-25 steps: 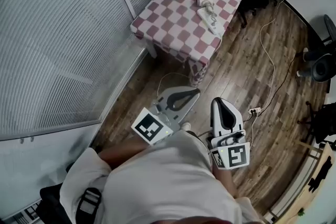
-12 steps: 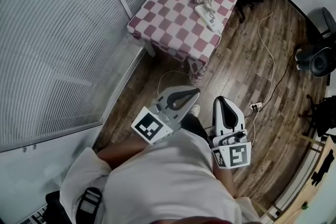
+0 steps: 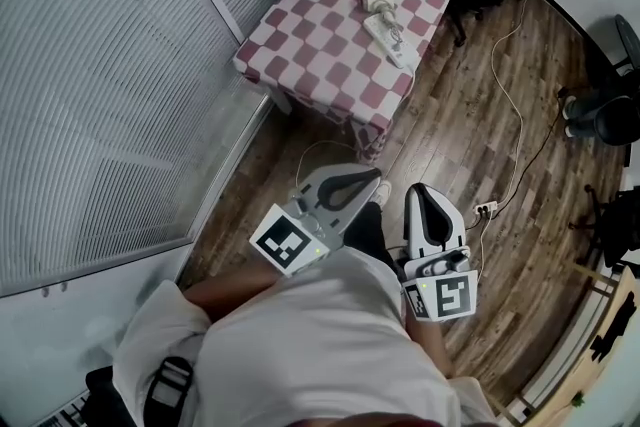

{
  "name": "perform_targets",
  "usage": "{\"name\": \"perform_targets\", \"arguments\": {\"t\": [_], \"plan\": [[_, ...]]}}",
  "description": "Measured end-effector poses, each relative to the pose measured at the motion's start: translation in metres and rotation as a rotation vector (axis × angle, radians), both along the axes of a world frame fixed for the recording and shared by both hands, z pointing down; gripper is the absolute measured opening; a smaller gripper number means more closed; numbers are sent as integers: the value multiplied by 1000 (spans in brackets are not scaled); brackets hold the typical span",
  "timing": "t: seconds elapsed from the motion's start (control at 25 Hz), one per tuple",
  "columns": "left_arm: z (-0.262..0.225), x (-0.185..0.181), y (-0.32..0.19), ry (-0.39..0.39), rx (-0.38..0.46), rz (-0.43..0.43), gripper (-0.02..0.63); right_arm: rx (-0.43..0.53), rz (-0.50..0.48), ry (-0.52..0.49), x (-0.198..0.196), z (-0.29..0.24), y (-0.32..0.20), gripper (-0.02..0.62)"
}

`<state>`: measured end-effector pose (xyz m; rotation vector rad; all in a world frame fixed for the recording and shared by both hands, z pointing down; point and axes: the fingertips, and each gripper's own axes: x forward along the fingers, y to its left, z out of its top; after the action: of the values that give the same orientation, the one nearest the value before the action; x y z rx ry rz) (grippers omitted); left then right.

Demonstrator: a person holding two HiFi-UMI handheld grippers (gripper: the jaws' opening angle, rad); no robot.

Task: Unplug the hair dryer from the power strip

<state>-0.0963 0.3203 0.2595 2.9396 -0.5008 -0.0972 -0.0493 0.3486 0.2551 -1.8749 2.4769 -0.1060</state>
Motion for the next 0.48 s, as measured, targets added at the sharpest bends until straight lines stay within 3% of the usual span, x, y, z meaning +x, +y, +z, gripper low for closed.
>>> {"name": "perform_targets", "arguments": {"t": [0.48], "plan": [[13, 75, -70, -34, -10, -23, 31, -12, -18, 0, 77, 11, -73, 34]]}}
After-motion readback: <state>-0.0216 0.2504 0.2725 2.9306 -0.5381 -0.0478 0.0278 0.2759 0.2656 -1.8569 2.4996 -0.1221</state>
